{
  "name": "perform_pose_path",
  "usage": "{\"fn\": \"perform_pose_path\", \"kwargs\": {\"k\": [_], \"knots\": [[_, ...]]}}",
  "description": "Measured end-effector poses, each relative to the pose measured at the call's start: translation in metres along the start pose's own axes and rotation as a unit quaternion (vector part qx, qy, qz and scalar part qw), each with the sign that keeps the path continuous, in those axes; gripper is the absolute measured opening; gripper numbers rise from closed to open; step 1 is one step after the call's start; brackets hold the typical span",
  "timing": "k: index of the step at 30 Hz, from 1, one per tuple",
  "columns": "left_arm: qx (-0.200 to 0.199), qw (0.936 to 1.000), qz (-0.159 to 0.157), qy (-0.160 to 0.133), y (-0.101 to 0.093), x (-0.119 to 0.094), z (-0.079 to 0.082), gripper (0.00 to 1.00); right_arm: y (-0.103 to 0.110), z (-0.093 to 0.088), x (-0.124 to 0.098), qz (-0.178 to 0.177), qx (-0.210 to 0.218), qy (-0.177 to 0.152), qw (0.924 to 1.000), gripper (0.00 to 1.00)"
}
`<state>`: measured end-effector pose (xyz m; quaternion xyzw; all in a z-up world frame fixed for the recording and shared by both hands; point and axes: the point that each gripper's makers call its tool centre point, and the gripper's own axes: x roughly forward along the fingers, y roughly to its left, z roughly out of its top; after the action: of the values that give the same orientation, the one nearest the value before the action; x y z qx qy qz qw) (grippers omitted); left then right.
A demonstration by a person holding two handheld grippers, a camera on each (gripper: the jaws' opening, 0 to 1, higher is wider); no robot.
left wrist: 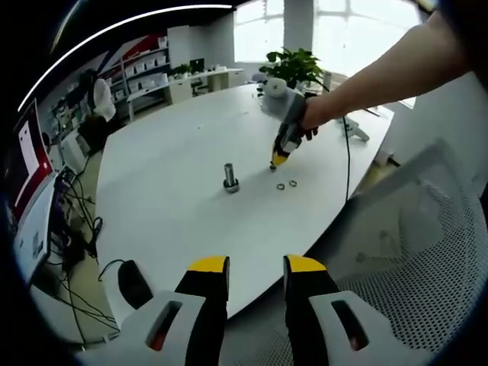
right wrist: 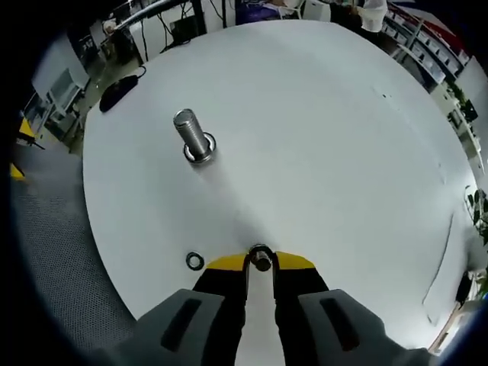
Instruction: Place the washer onto the threaded stud by aligning its center hole with the stud, sliding it down to the base, and recovering from edge contact or off-axis alignment until the washer reaches the visible bottom stop.
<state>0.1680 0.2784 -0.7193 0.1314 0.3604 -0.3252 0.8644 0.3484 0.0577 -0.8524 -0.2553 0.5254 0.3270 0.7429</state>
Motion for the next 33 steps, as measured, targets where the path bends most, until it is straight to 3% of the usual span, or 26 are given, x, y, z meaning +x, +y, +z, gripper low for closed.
{"fn": "perform_pose_path", "kwargs": {"k": [11,22,28,33], "knots": [[-0.001,1.0,0.002,0.0,0.001,0.0,0.0,0.26,-0.001,-0.004,0.008,0.0,0.021,-0.003,0.9998,0.15],[-0.003,1.0,0.008,0.0,0.003,0.0,0.0,0.26,-0.004,-0.005,-0.002,-0.01,0.029,-0.019,0.9993,0.21],[-0.003,1.0,0.009,-0.001,0.004,0.0,0.001,0.26,-0.005,-0.019,-0.01,-0.008,0.033,-0.02,0.9992,0.22],[-0.003,0.9999,0.015,-0.002,0.006,-0.001,0.001,0.26,0.012,-0.028,-0.015,0.015,0.034,-0.02,0.9991,0.23]]}}
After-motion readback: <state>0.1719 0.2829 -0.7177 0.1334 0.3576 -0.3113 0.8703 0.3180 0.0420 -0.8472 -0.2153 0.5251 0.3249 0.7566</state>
